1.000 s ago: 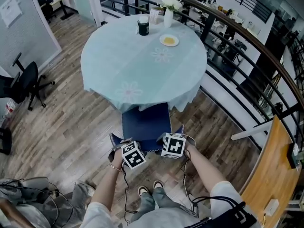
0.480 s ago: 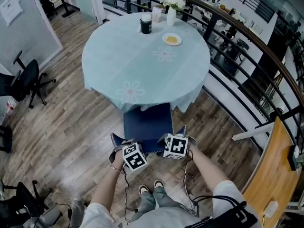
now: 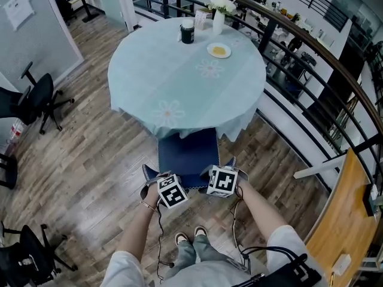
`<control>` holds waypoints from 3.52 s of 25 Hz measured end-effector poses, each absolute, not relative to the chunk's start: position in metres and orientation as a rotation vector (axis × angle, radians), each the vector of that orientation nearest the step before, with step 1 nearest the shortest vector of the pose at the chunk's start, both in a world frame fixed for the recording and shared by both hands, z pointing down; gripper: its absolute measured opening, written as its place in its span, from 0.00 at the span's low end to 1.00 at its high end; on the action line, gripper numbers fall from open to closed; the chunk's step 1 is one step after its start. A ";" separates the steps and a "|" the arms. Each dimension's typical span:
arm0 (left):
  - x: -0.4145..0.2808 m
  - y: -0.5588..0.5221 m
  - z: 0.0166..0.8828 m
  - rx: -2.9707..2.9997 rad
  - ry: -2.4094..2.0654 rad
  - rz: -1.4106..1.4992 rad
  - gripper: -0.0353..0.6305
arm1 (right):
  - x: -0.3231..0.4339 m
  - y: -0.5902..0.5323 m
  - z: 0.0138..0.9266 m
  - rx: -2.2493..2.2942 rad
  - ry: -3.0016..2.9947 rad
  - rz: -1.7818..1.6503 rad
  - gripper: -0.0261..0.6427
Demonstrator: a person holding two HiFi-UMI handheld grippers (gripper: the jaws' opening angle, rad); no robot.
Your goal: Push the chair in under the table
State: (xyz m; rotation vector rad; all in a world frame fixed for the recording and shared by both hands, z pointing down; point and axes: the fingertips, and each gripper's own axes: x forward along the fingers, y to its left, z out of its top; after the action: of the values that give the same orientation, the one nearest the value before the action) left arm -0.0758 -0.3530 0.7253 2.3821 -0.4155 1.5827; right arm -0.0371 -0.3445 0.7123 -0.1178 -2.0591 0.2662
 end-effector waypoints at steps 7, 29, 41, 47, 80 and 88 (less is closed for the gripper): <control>-0.073 -0.344 0.718 2.431 -0.453 1.634 0.37 | -0.037 -0.342 0.706 -0.064 -2.072 0.198 0.35; -0.048 -0.299 0.621 2.621 -0.871 1.147 0.13 | -0.022 -0.345 0.618 0.506 -2.339 0.122 0.11; -0.054 -0.243 0.588 2.546 -1.173 0.761 0.06 | -0.010 -0.268 0.616 0.795 -2.290 0.164 0.08; -0.056 -0.222 0.566 2.476 -1.318 0.624 0.06 | -0.004 -0.243 0.588 1.169 -2.326 0.395 0.08; -0.068 -0.212 0.556 2.307 -1.544 0.515 0.06 | 0.013 -0.221 0.569 1.354 -2.307 0.529 0.06; -0.061 -0.216 0.556 2.295 -1.530 0.500 0.06 | 0.023 -0.220 0.576 1.357 -2.285 0.541 0.06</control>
State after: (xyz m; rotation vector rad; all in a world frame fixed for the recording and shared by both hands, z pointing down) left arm -0.0611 -0.2155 0.5555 2.2954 -1.5304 0.5002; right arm 0.0226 -0.2200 0.5760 1.3575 -2.2848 0.5412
